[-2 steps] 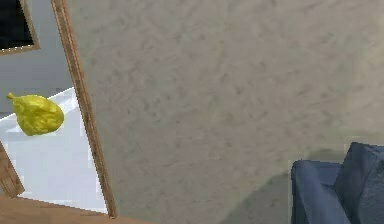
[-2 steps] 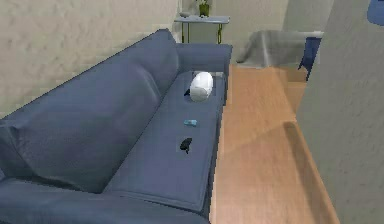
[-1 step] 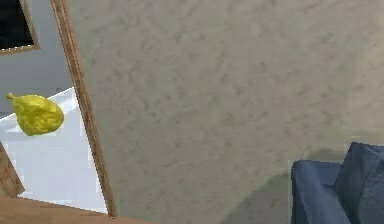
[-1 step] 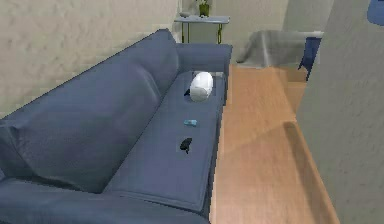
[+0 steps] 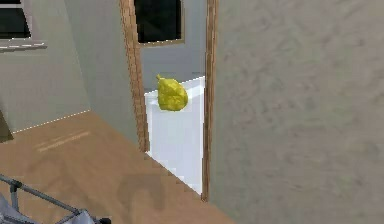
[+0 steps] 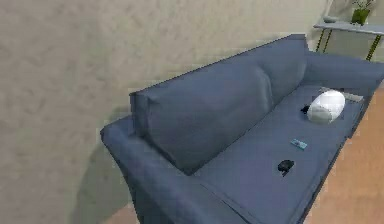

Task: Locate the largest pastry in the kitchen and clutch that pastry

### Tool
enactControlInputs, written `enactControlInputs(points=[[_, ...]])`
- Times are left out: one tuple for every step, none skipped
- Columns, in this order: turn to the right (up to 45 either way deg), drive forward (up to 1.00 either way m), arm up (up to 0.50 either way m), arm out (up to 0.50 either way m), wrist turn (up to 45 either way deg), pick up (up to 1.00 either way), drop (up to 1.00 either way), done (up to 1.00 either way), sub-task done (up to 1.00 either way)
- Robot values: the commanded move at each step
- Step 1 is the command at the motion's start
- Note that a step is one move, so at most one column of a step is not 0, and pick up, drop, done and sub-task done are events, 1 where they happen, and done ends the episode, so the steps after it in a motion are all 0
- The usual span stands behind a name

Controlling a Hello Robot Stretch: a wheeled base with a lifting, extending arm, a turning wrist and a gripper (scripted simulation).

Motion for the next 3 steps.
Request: enactControlInputs(points=[[0.0,1.00,0.00,0.00,0.0,0.00,0.00,0.00,0.00],[-33.0,0.00,0.00,0.00,0.0,0.00,0.00,0.00,0.00],[0.0,0.15,0.00,0.00,0.0,0.00,0.00,0.00,0.00]])
